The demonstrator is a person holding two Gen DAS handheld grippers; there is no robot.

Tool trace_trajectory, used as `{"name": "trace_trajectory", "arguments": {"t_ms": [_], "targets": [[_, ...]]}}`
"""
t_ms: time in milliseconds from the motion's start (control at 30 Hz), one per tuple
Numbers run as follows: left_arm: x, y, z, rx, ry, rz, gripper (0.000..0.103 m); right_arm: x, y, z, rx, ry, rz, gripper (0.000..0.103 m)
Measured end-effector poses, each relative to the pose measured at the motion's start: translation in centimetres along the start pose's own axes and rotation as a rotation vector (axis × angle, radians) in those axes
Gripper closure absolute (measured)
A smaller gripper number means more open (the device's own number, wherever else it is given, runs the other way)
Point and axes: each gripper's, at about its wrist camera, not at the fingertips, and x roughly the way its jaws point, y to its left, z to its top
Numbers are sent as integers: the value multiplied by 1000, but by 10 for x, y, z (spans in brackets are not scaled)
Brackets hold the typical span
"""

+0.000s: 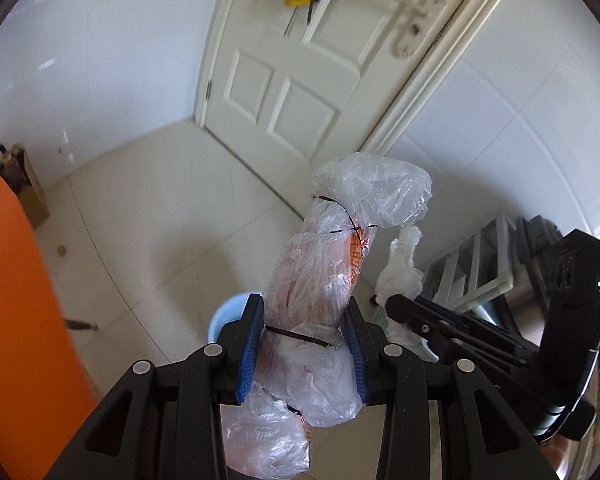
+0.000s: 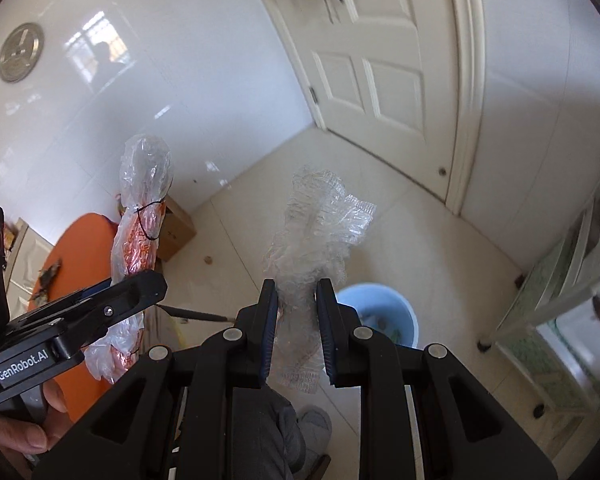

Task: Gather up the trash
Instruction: 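Carry the bag and clear wrap over the blue bucket and open both grippers, then move both grippers back to the orange table above the remaining wrappers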

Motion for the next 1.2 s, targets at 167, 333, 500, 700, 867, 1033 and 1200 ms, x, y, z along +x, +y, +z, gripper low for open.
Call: {"name": "trace_trajectory", "arguments": {"t_ms": [167, 333, 500, 700, 867, 1033, 1200], "targets": [[42, 2, 8, -34, 113, 1, 68, 44, -27, -4, 68, 72, 5, 83], [77, -1, 17, -47, 196, 16, 66, 76, -43, -3, 110, 123, 14, 80], [115, -8, 45, -59, 288, 32, 46, 101, -51, -3, 147, 173, -5, 75], [119, -5, 57, -67, 282, 94, 22, 106, -63, -10, 190, 171, -20, 25], [99, -14, 55, -38, 228, 147, 17, 101, -70, -16, 214, 155, -43, 3], [58, -32, 36, 6, 145, 203, 11, 81, -65, -21, 241, 125, -60, 0], [11, -45, 9, 28, 62, 244, 10, 57, -43, -20, 211, 88, -55, 0]]}}
